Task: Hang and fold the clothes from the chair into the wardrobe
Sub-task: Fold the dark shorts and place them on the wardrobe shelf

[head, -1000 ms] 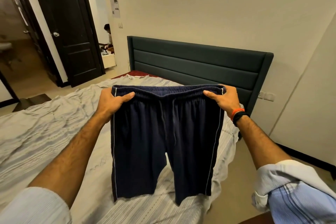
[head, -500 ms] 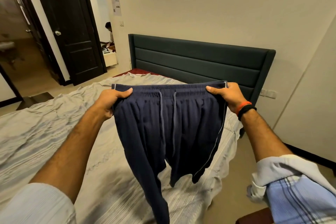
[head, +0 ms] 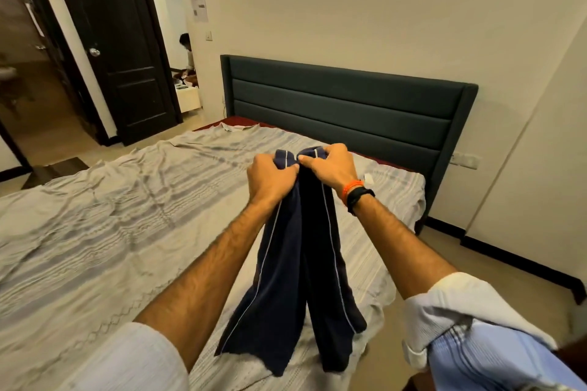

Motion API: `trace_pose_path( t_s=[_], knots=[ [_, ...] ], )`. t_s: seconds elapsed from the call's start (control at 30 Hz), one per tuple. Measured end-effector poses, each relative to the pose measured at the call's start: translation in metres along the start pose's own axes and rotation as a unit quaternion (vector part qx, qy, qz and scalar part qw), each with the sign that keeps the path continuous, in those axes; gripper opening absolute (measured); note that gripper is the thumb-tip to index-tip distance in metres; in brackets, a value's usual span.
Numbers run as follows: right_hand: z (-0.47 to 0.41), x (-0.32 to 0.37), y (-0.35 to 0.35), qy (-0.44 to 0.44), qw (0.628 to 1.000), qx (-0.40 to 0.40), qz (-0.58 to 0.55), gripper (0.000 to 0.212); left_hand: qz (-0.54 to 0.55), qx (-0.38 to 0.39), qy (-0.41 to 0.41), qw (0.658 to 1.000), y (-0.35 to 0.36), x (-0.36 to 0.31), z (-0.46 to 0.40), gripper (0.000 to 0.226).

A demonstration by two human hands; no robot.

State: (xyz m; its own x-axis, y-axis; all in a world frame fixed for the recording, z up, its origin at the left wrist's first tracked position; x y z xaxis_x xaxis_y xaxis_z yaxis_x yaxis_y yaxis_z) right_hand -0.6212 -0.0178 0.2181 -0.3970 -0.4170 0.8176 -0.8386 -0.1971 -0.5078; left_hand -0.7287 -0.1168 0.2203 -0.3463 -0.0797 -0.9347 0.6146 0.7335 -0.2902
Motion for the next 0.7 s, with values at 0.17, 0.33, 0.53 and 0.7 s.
trace_pose_path(
  t_s=[0.17,0.33,0.53,0.7],
  knots=[
    [0.001,0.003,0.007,0.038,0.993,0.099,-0.052,0.026,0.018,0.092,-0.013,0.996,0.009,0.001,0.003,0.021],
    [0.003,0.003,0.009,-0.020,0.987,0.155,-0.028,0.026,0.059,0.264,-0.041,0.962,0.010,0.001,0.008,0.067],
    [0.000,-0.002,0.014,-0.054,0.994,0.064,0.070,0.042,0.110,0.339,-0.073,0.932,0.005,0.004,0.014,0.090],
    [0.000,-0.007,-0.001,-0.038,0.996,0.072,-0.042,0.035,0.182,0.111,-0.088,0.973,-0.014,0.020,0.000,0.050]
  ],
)
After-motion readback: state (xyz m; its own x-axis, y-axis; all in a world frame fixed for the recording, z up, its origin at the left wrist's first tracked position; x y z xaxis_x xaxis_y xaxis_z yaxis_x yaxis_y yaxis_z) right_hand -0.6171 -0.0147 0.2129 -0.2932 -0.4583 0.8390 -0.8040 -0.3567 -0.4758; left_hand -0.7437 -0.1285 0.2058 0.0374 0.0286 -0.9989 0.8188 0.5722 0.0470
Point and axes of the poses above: each hand's wrist, its own z-axis away from the middle knuckle, its own y-axis out of the palm, x = y × z, the point moved 3 cm from there along -z, towards the middle knuckle, and after that the axes turned 7 degrees about z, right-handed, at the moved point
